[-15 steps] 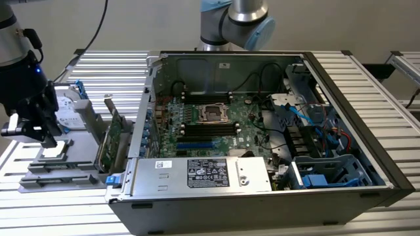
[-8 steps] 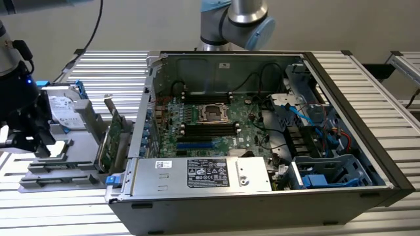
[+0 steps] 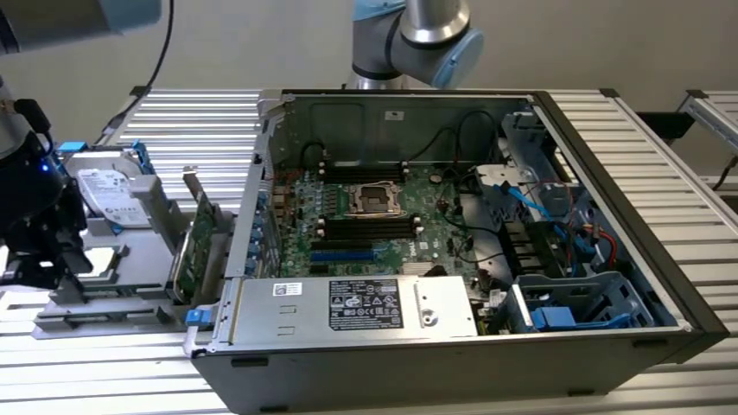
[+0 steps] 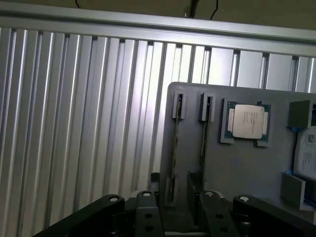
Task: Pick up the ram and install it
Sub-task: 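Pick up the ram and move it above insertion slot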
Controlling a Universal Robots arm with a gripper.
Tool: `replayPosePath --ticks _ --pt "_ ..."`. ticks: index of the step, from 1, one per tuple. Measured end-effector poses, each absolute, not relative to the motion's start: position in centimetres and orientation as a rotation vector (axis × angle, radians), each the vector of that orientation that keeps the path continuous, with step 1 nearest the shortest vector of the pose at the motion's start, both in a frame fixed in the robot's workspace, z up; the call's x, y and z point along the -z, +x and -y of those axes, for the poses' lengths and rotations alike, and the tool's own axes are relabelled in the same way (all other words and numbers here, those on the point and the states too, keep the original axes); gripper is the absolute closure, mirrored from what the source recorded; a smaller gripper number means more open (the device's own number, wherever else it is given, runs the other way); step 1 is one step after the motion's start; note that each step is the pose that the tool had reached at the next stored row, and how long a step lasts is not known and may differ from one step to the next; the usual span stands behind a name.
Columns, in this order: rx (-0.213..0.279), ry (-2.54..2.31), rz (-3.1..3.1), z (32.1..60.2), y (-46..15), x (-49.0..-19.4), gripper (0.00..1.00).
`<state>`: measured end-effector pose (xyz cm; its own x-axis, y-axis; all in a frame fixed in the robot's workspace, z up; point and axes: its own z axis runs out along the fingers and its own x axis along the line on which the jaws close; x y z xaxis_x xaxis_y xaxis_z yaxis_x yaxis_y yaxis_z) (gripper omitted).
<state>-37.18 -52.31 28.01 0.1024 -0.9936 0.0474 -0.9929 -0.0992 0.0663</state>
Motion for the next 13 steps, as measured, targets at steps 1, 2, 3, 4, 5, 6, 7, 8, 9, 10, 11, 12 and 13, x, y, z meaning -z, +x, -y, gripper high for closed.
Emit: replayPosePath --ticks 1,2,3,4,5,6,7,8,9,10,11,12,13 --pt "0.014 2.271 2.052 52.4 -37.2 -27.8 0.64" --pt "0.014 2.271 2.052 52.5 -37.3 -27.6 0.64" --pt "0.014 2.272 2.051 52.5 -37.3 -27.5 0.64" --pt "0.014 2.272 2.051 52.5 -37.3 -27.3 0.64" --pt "0.014 2.273 2.05 52.5 -37.3 -27.1 0.64" --pt "0.014 2.273 2.049 52.5 -37.3 -26.9 0.64" --pt "0.014 2.274 2.048 52.5 -37.3 -26.7 0.64" --pt "0.014 2.275 2.047 52.6 -37.3 -26.5 0.64" --pt "0.014 2.276 2.046 52.6 -37.3 -26.4 0.64" --pt "0.014 2.277 2.045 52.6 -37.3 -26.2 0.64" --pt "0.014 2.278 2.045 52.6 -37.3 -26.0 0.64" --pt "0.014 2.278 2.044 52.6 -37.3 -25.8 0.64" --pt "0.014 2.279 2.043 52.6 -37.3 -25.7 0.64"
